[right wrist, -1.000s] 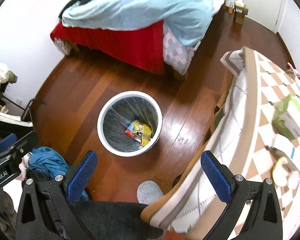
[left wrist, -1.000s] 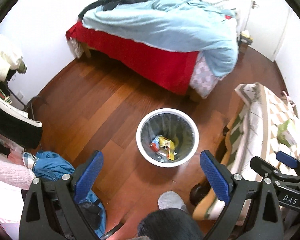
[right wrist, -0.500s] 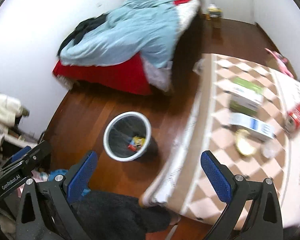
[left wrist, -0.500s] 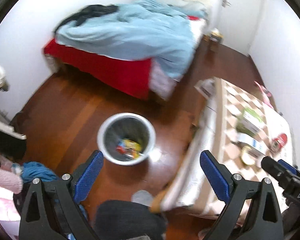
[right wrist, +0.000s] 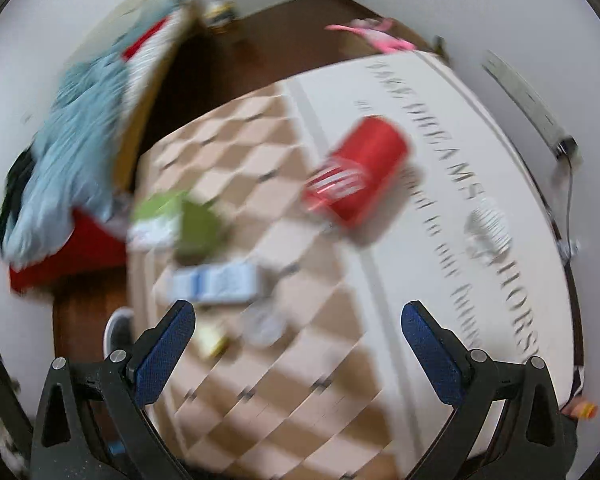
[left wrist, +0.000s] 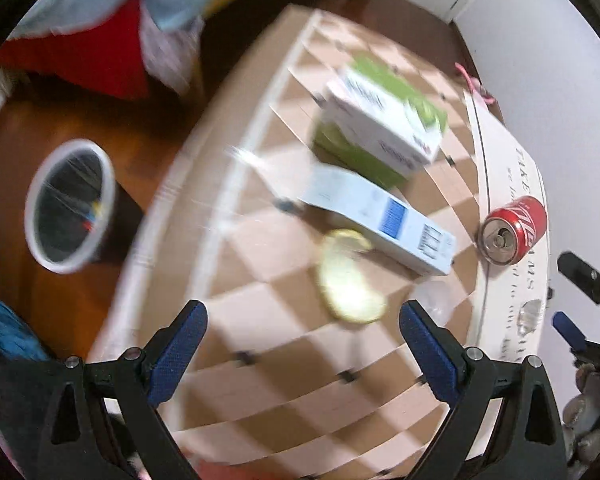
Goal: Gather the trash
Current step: 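Grasp the orange peel with the left tool while the right tool grasps the red cola can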
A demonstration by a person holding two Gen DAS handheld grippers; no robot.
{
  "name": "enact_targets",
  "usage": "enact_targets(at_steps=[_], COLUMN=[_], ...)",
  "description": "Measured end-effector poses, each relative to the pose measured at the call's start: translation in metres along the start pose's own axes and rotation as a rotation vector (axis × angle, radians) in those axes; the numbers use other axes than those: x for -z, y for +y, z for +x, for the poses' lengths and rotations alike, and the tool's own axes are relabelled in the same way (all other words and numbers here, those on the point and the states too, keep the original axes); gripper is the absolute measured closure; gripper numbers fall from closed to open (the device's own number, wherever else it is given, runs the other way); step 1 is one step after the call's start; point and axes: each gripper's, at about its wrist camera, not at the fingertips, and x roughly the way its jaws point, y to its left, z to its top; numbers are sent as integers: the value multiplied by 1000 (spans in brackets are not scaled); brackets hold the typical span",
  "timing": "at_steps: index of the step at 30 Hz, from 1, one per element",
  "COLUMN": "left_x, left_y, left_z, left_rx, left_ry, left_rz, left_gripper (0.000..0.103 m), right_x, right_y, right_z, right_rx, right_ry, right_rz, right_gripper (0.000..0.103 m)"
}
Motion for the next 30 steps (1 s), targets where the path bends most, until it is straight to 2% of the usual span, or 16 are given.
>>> enact_targets(at_steps=[2,3,4,5,6,7,10,14,15,16,17,18,24,30], left_x=[-3,-4,-6,-6,-5,-5,-1,4,5,6,8,8,10,13], left_y=[-9,-12,-15,-17,-18,-19,-27,-32,-33,-34,-33,-34,-40,-33], left_z=[21,29,35,39,43,43,40,36,34,31,25,23,4,-35], left_rx=[5,1,-9,-29,-46,-61,-108,-119,-127,-139,-137,-139,-165,-155], left_ry=[36,39,36,31,28,10,-37,-66,-73,-84,-92,-95,-151,-231], left_rz=[-18,-25,-26,-25,-23,-18,31,75,86,101,117,127,187,215], left_gripper=[6,10,23,31,44,47,73,79,89,94,95,97,100,100], right_x=[-22,-31,-40,-50,-57,-64,-79,-92,-93,-93,-93,-91,-77,-56], right_y=[-20,-28,-35,-42,-46,-50,-56,-59,-59,-58,-56,-54,-41,-33], right_z=[17,24,32,41,50,57,76,109,116,121,126,128,117,70], right_rx=[2,5,-4,-15,-22,-26,-23,-63,-72,-75,-78,-74,-51,-44], right_ry=[12,19,27,41,51,58,61,89,97,102,102,100,67,-5], right_rz=[51,73,95,119,134,147,179,245,256,265,265,257,169,69], right_gripper=[0,2,6,11,11,11,11,11,11,11,21,24,26,26])
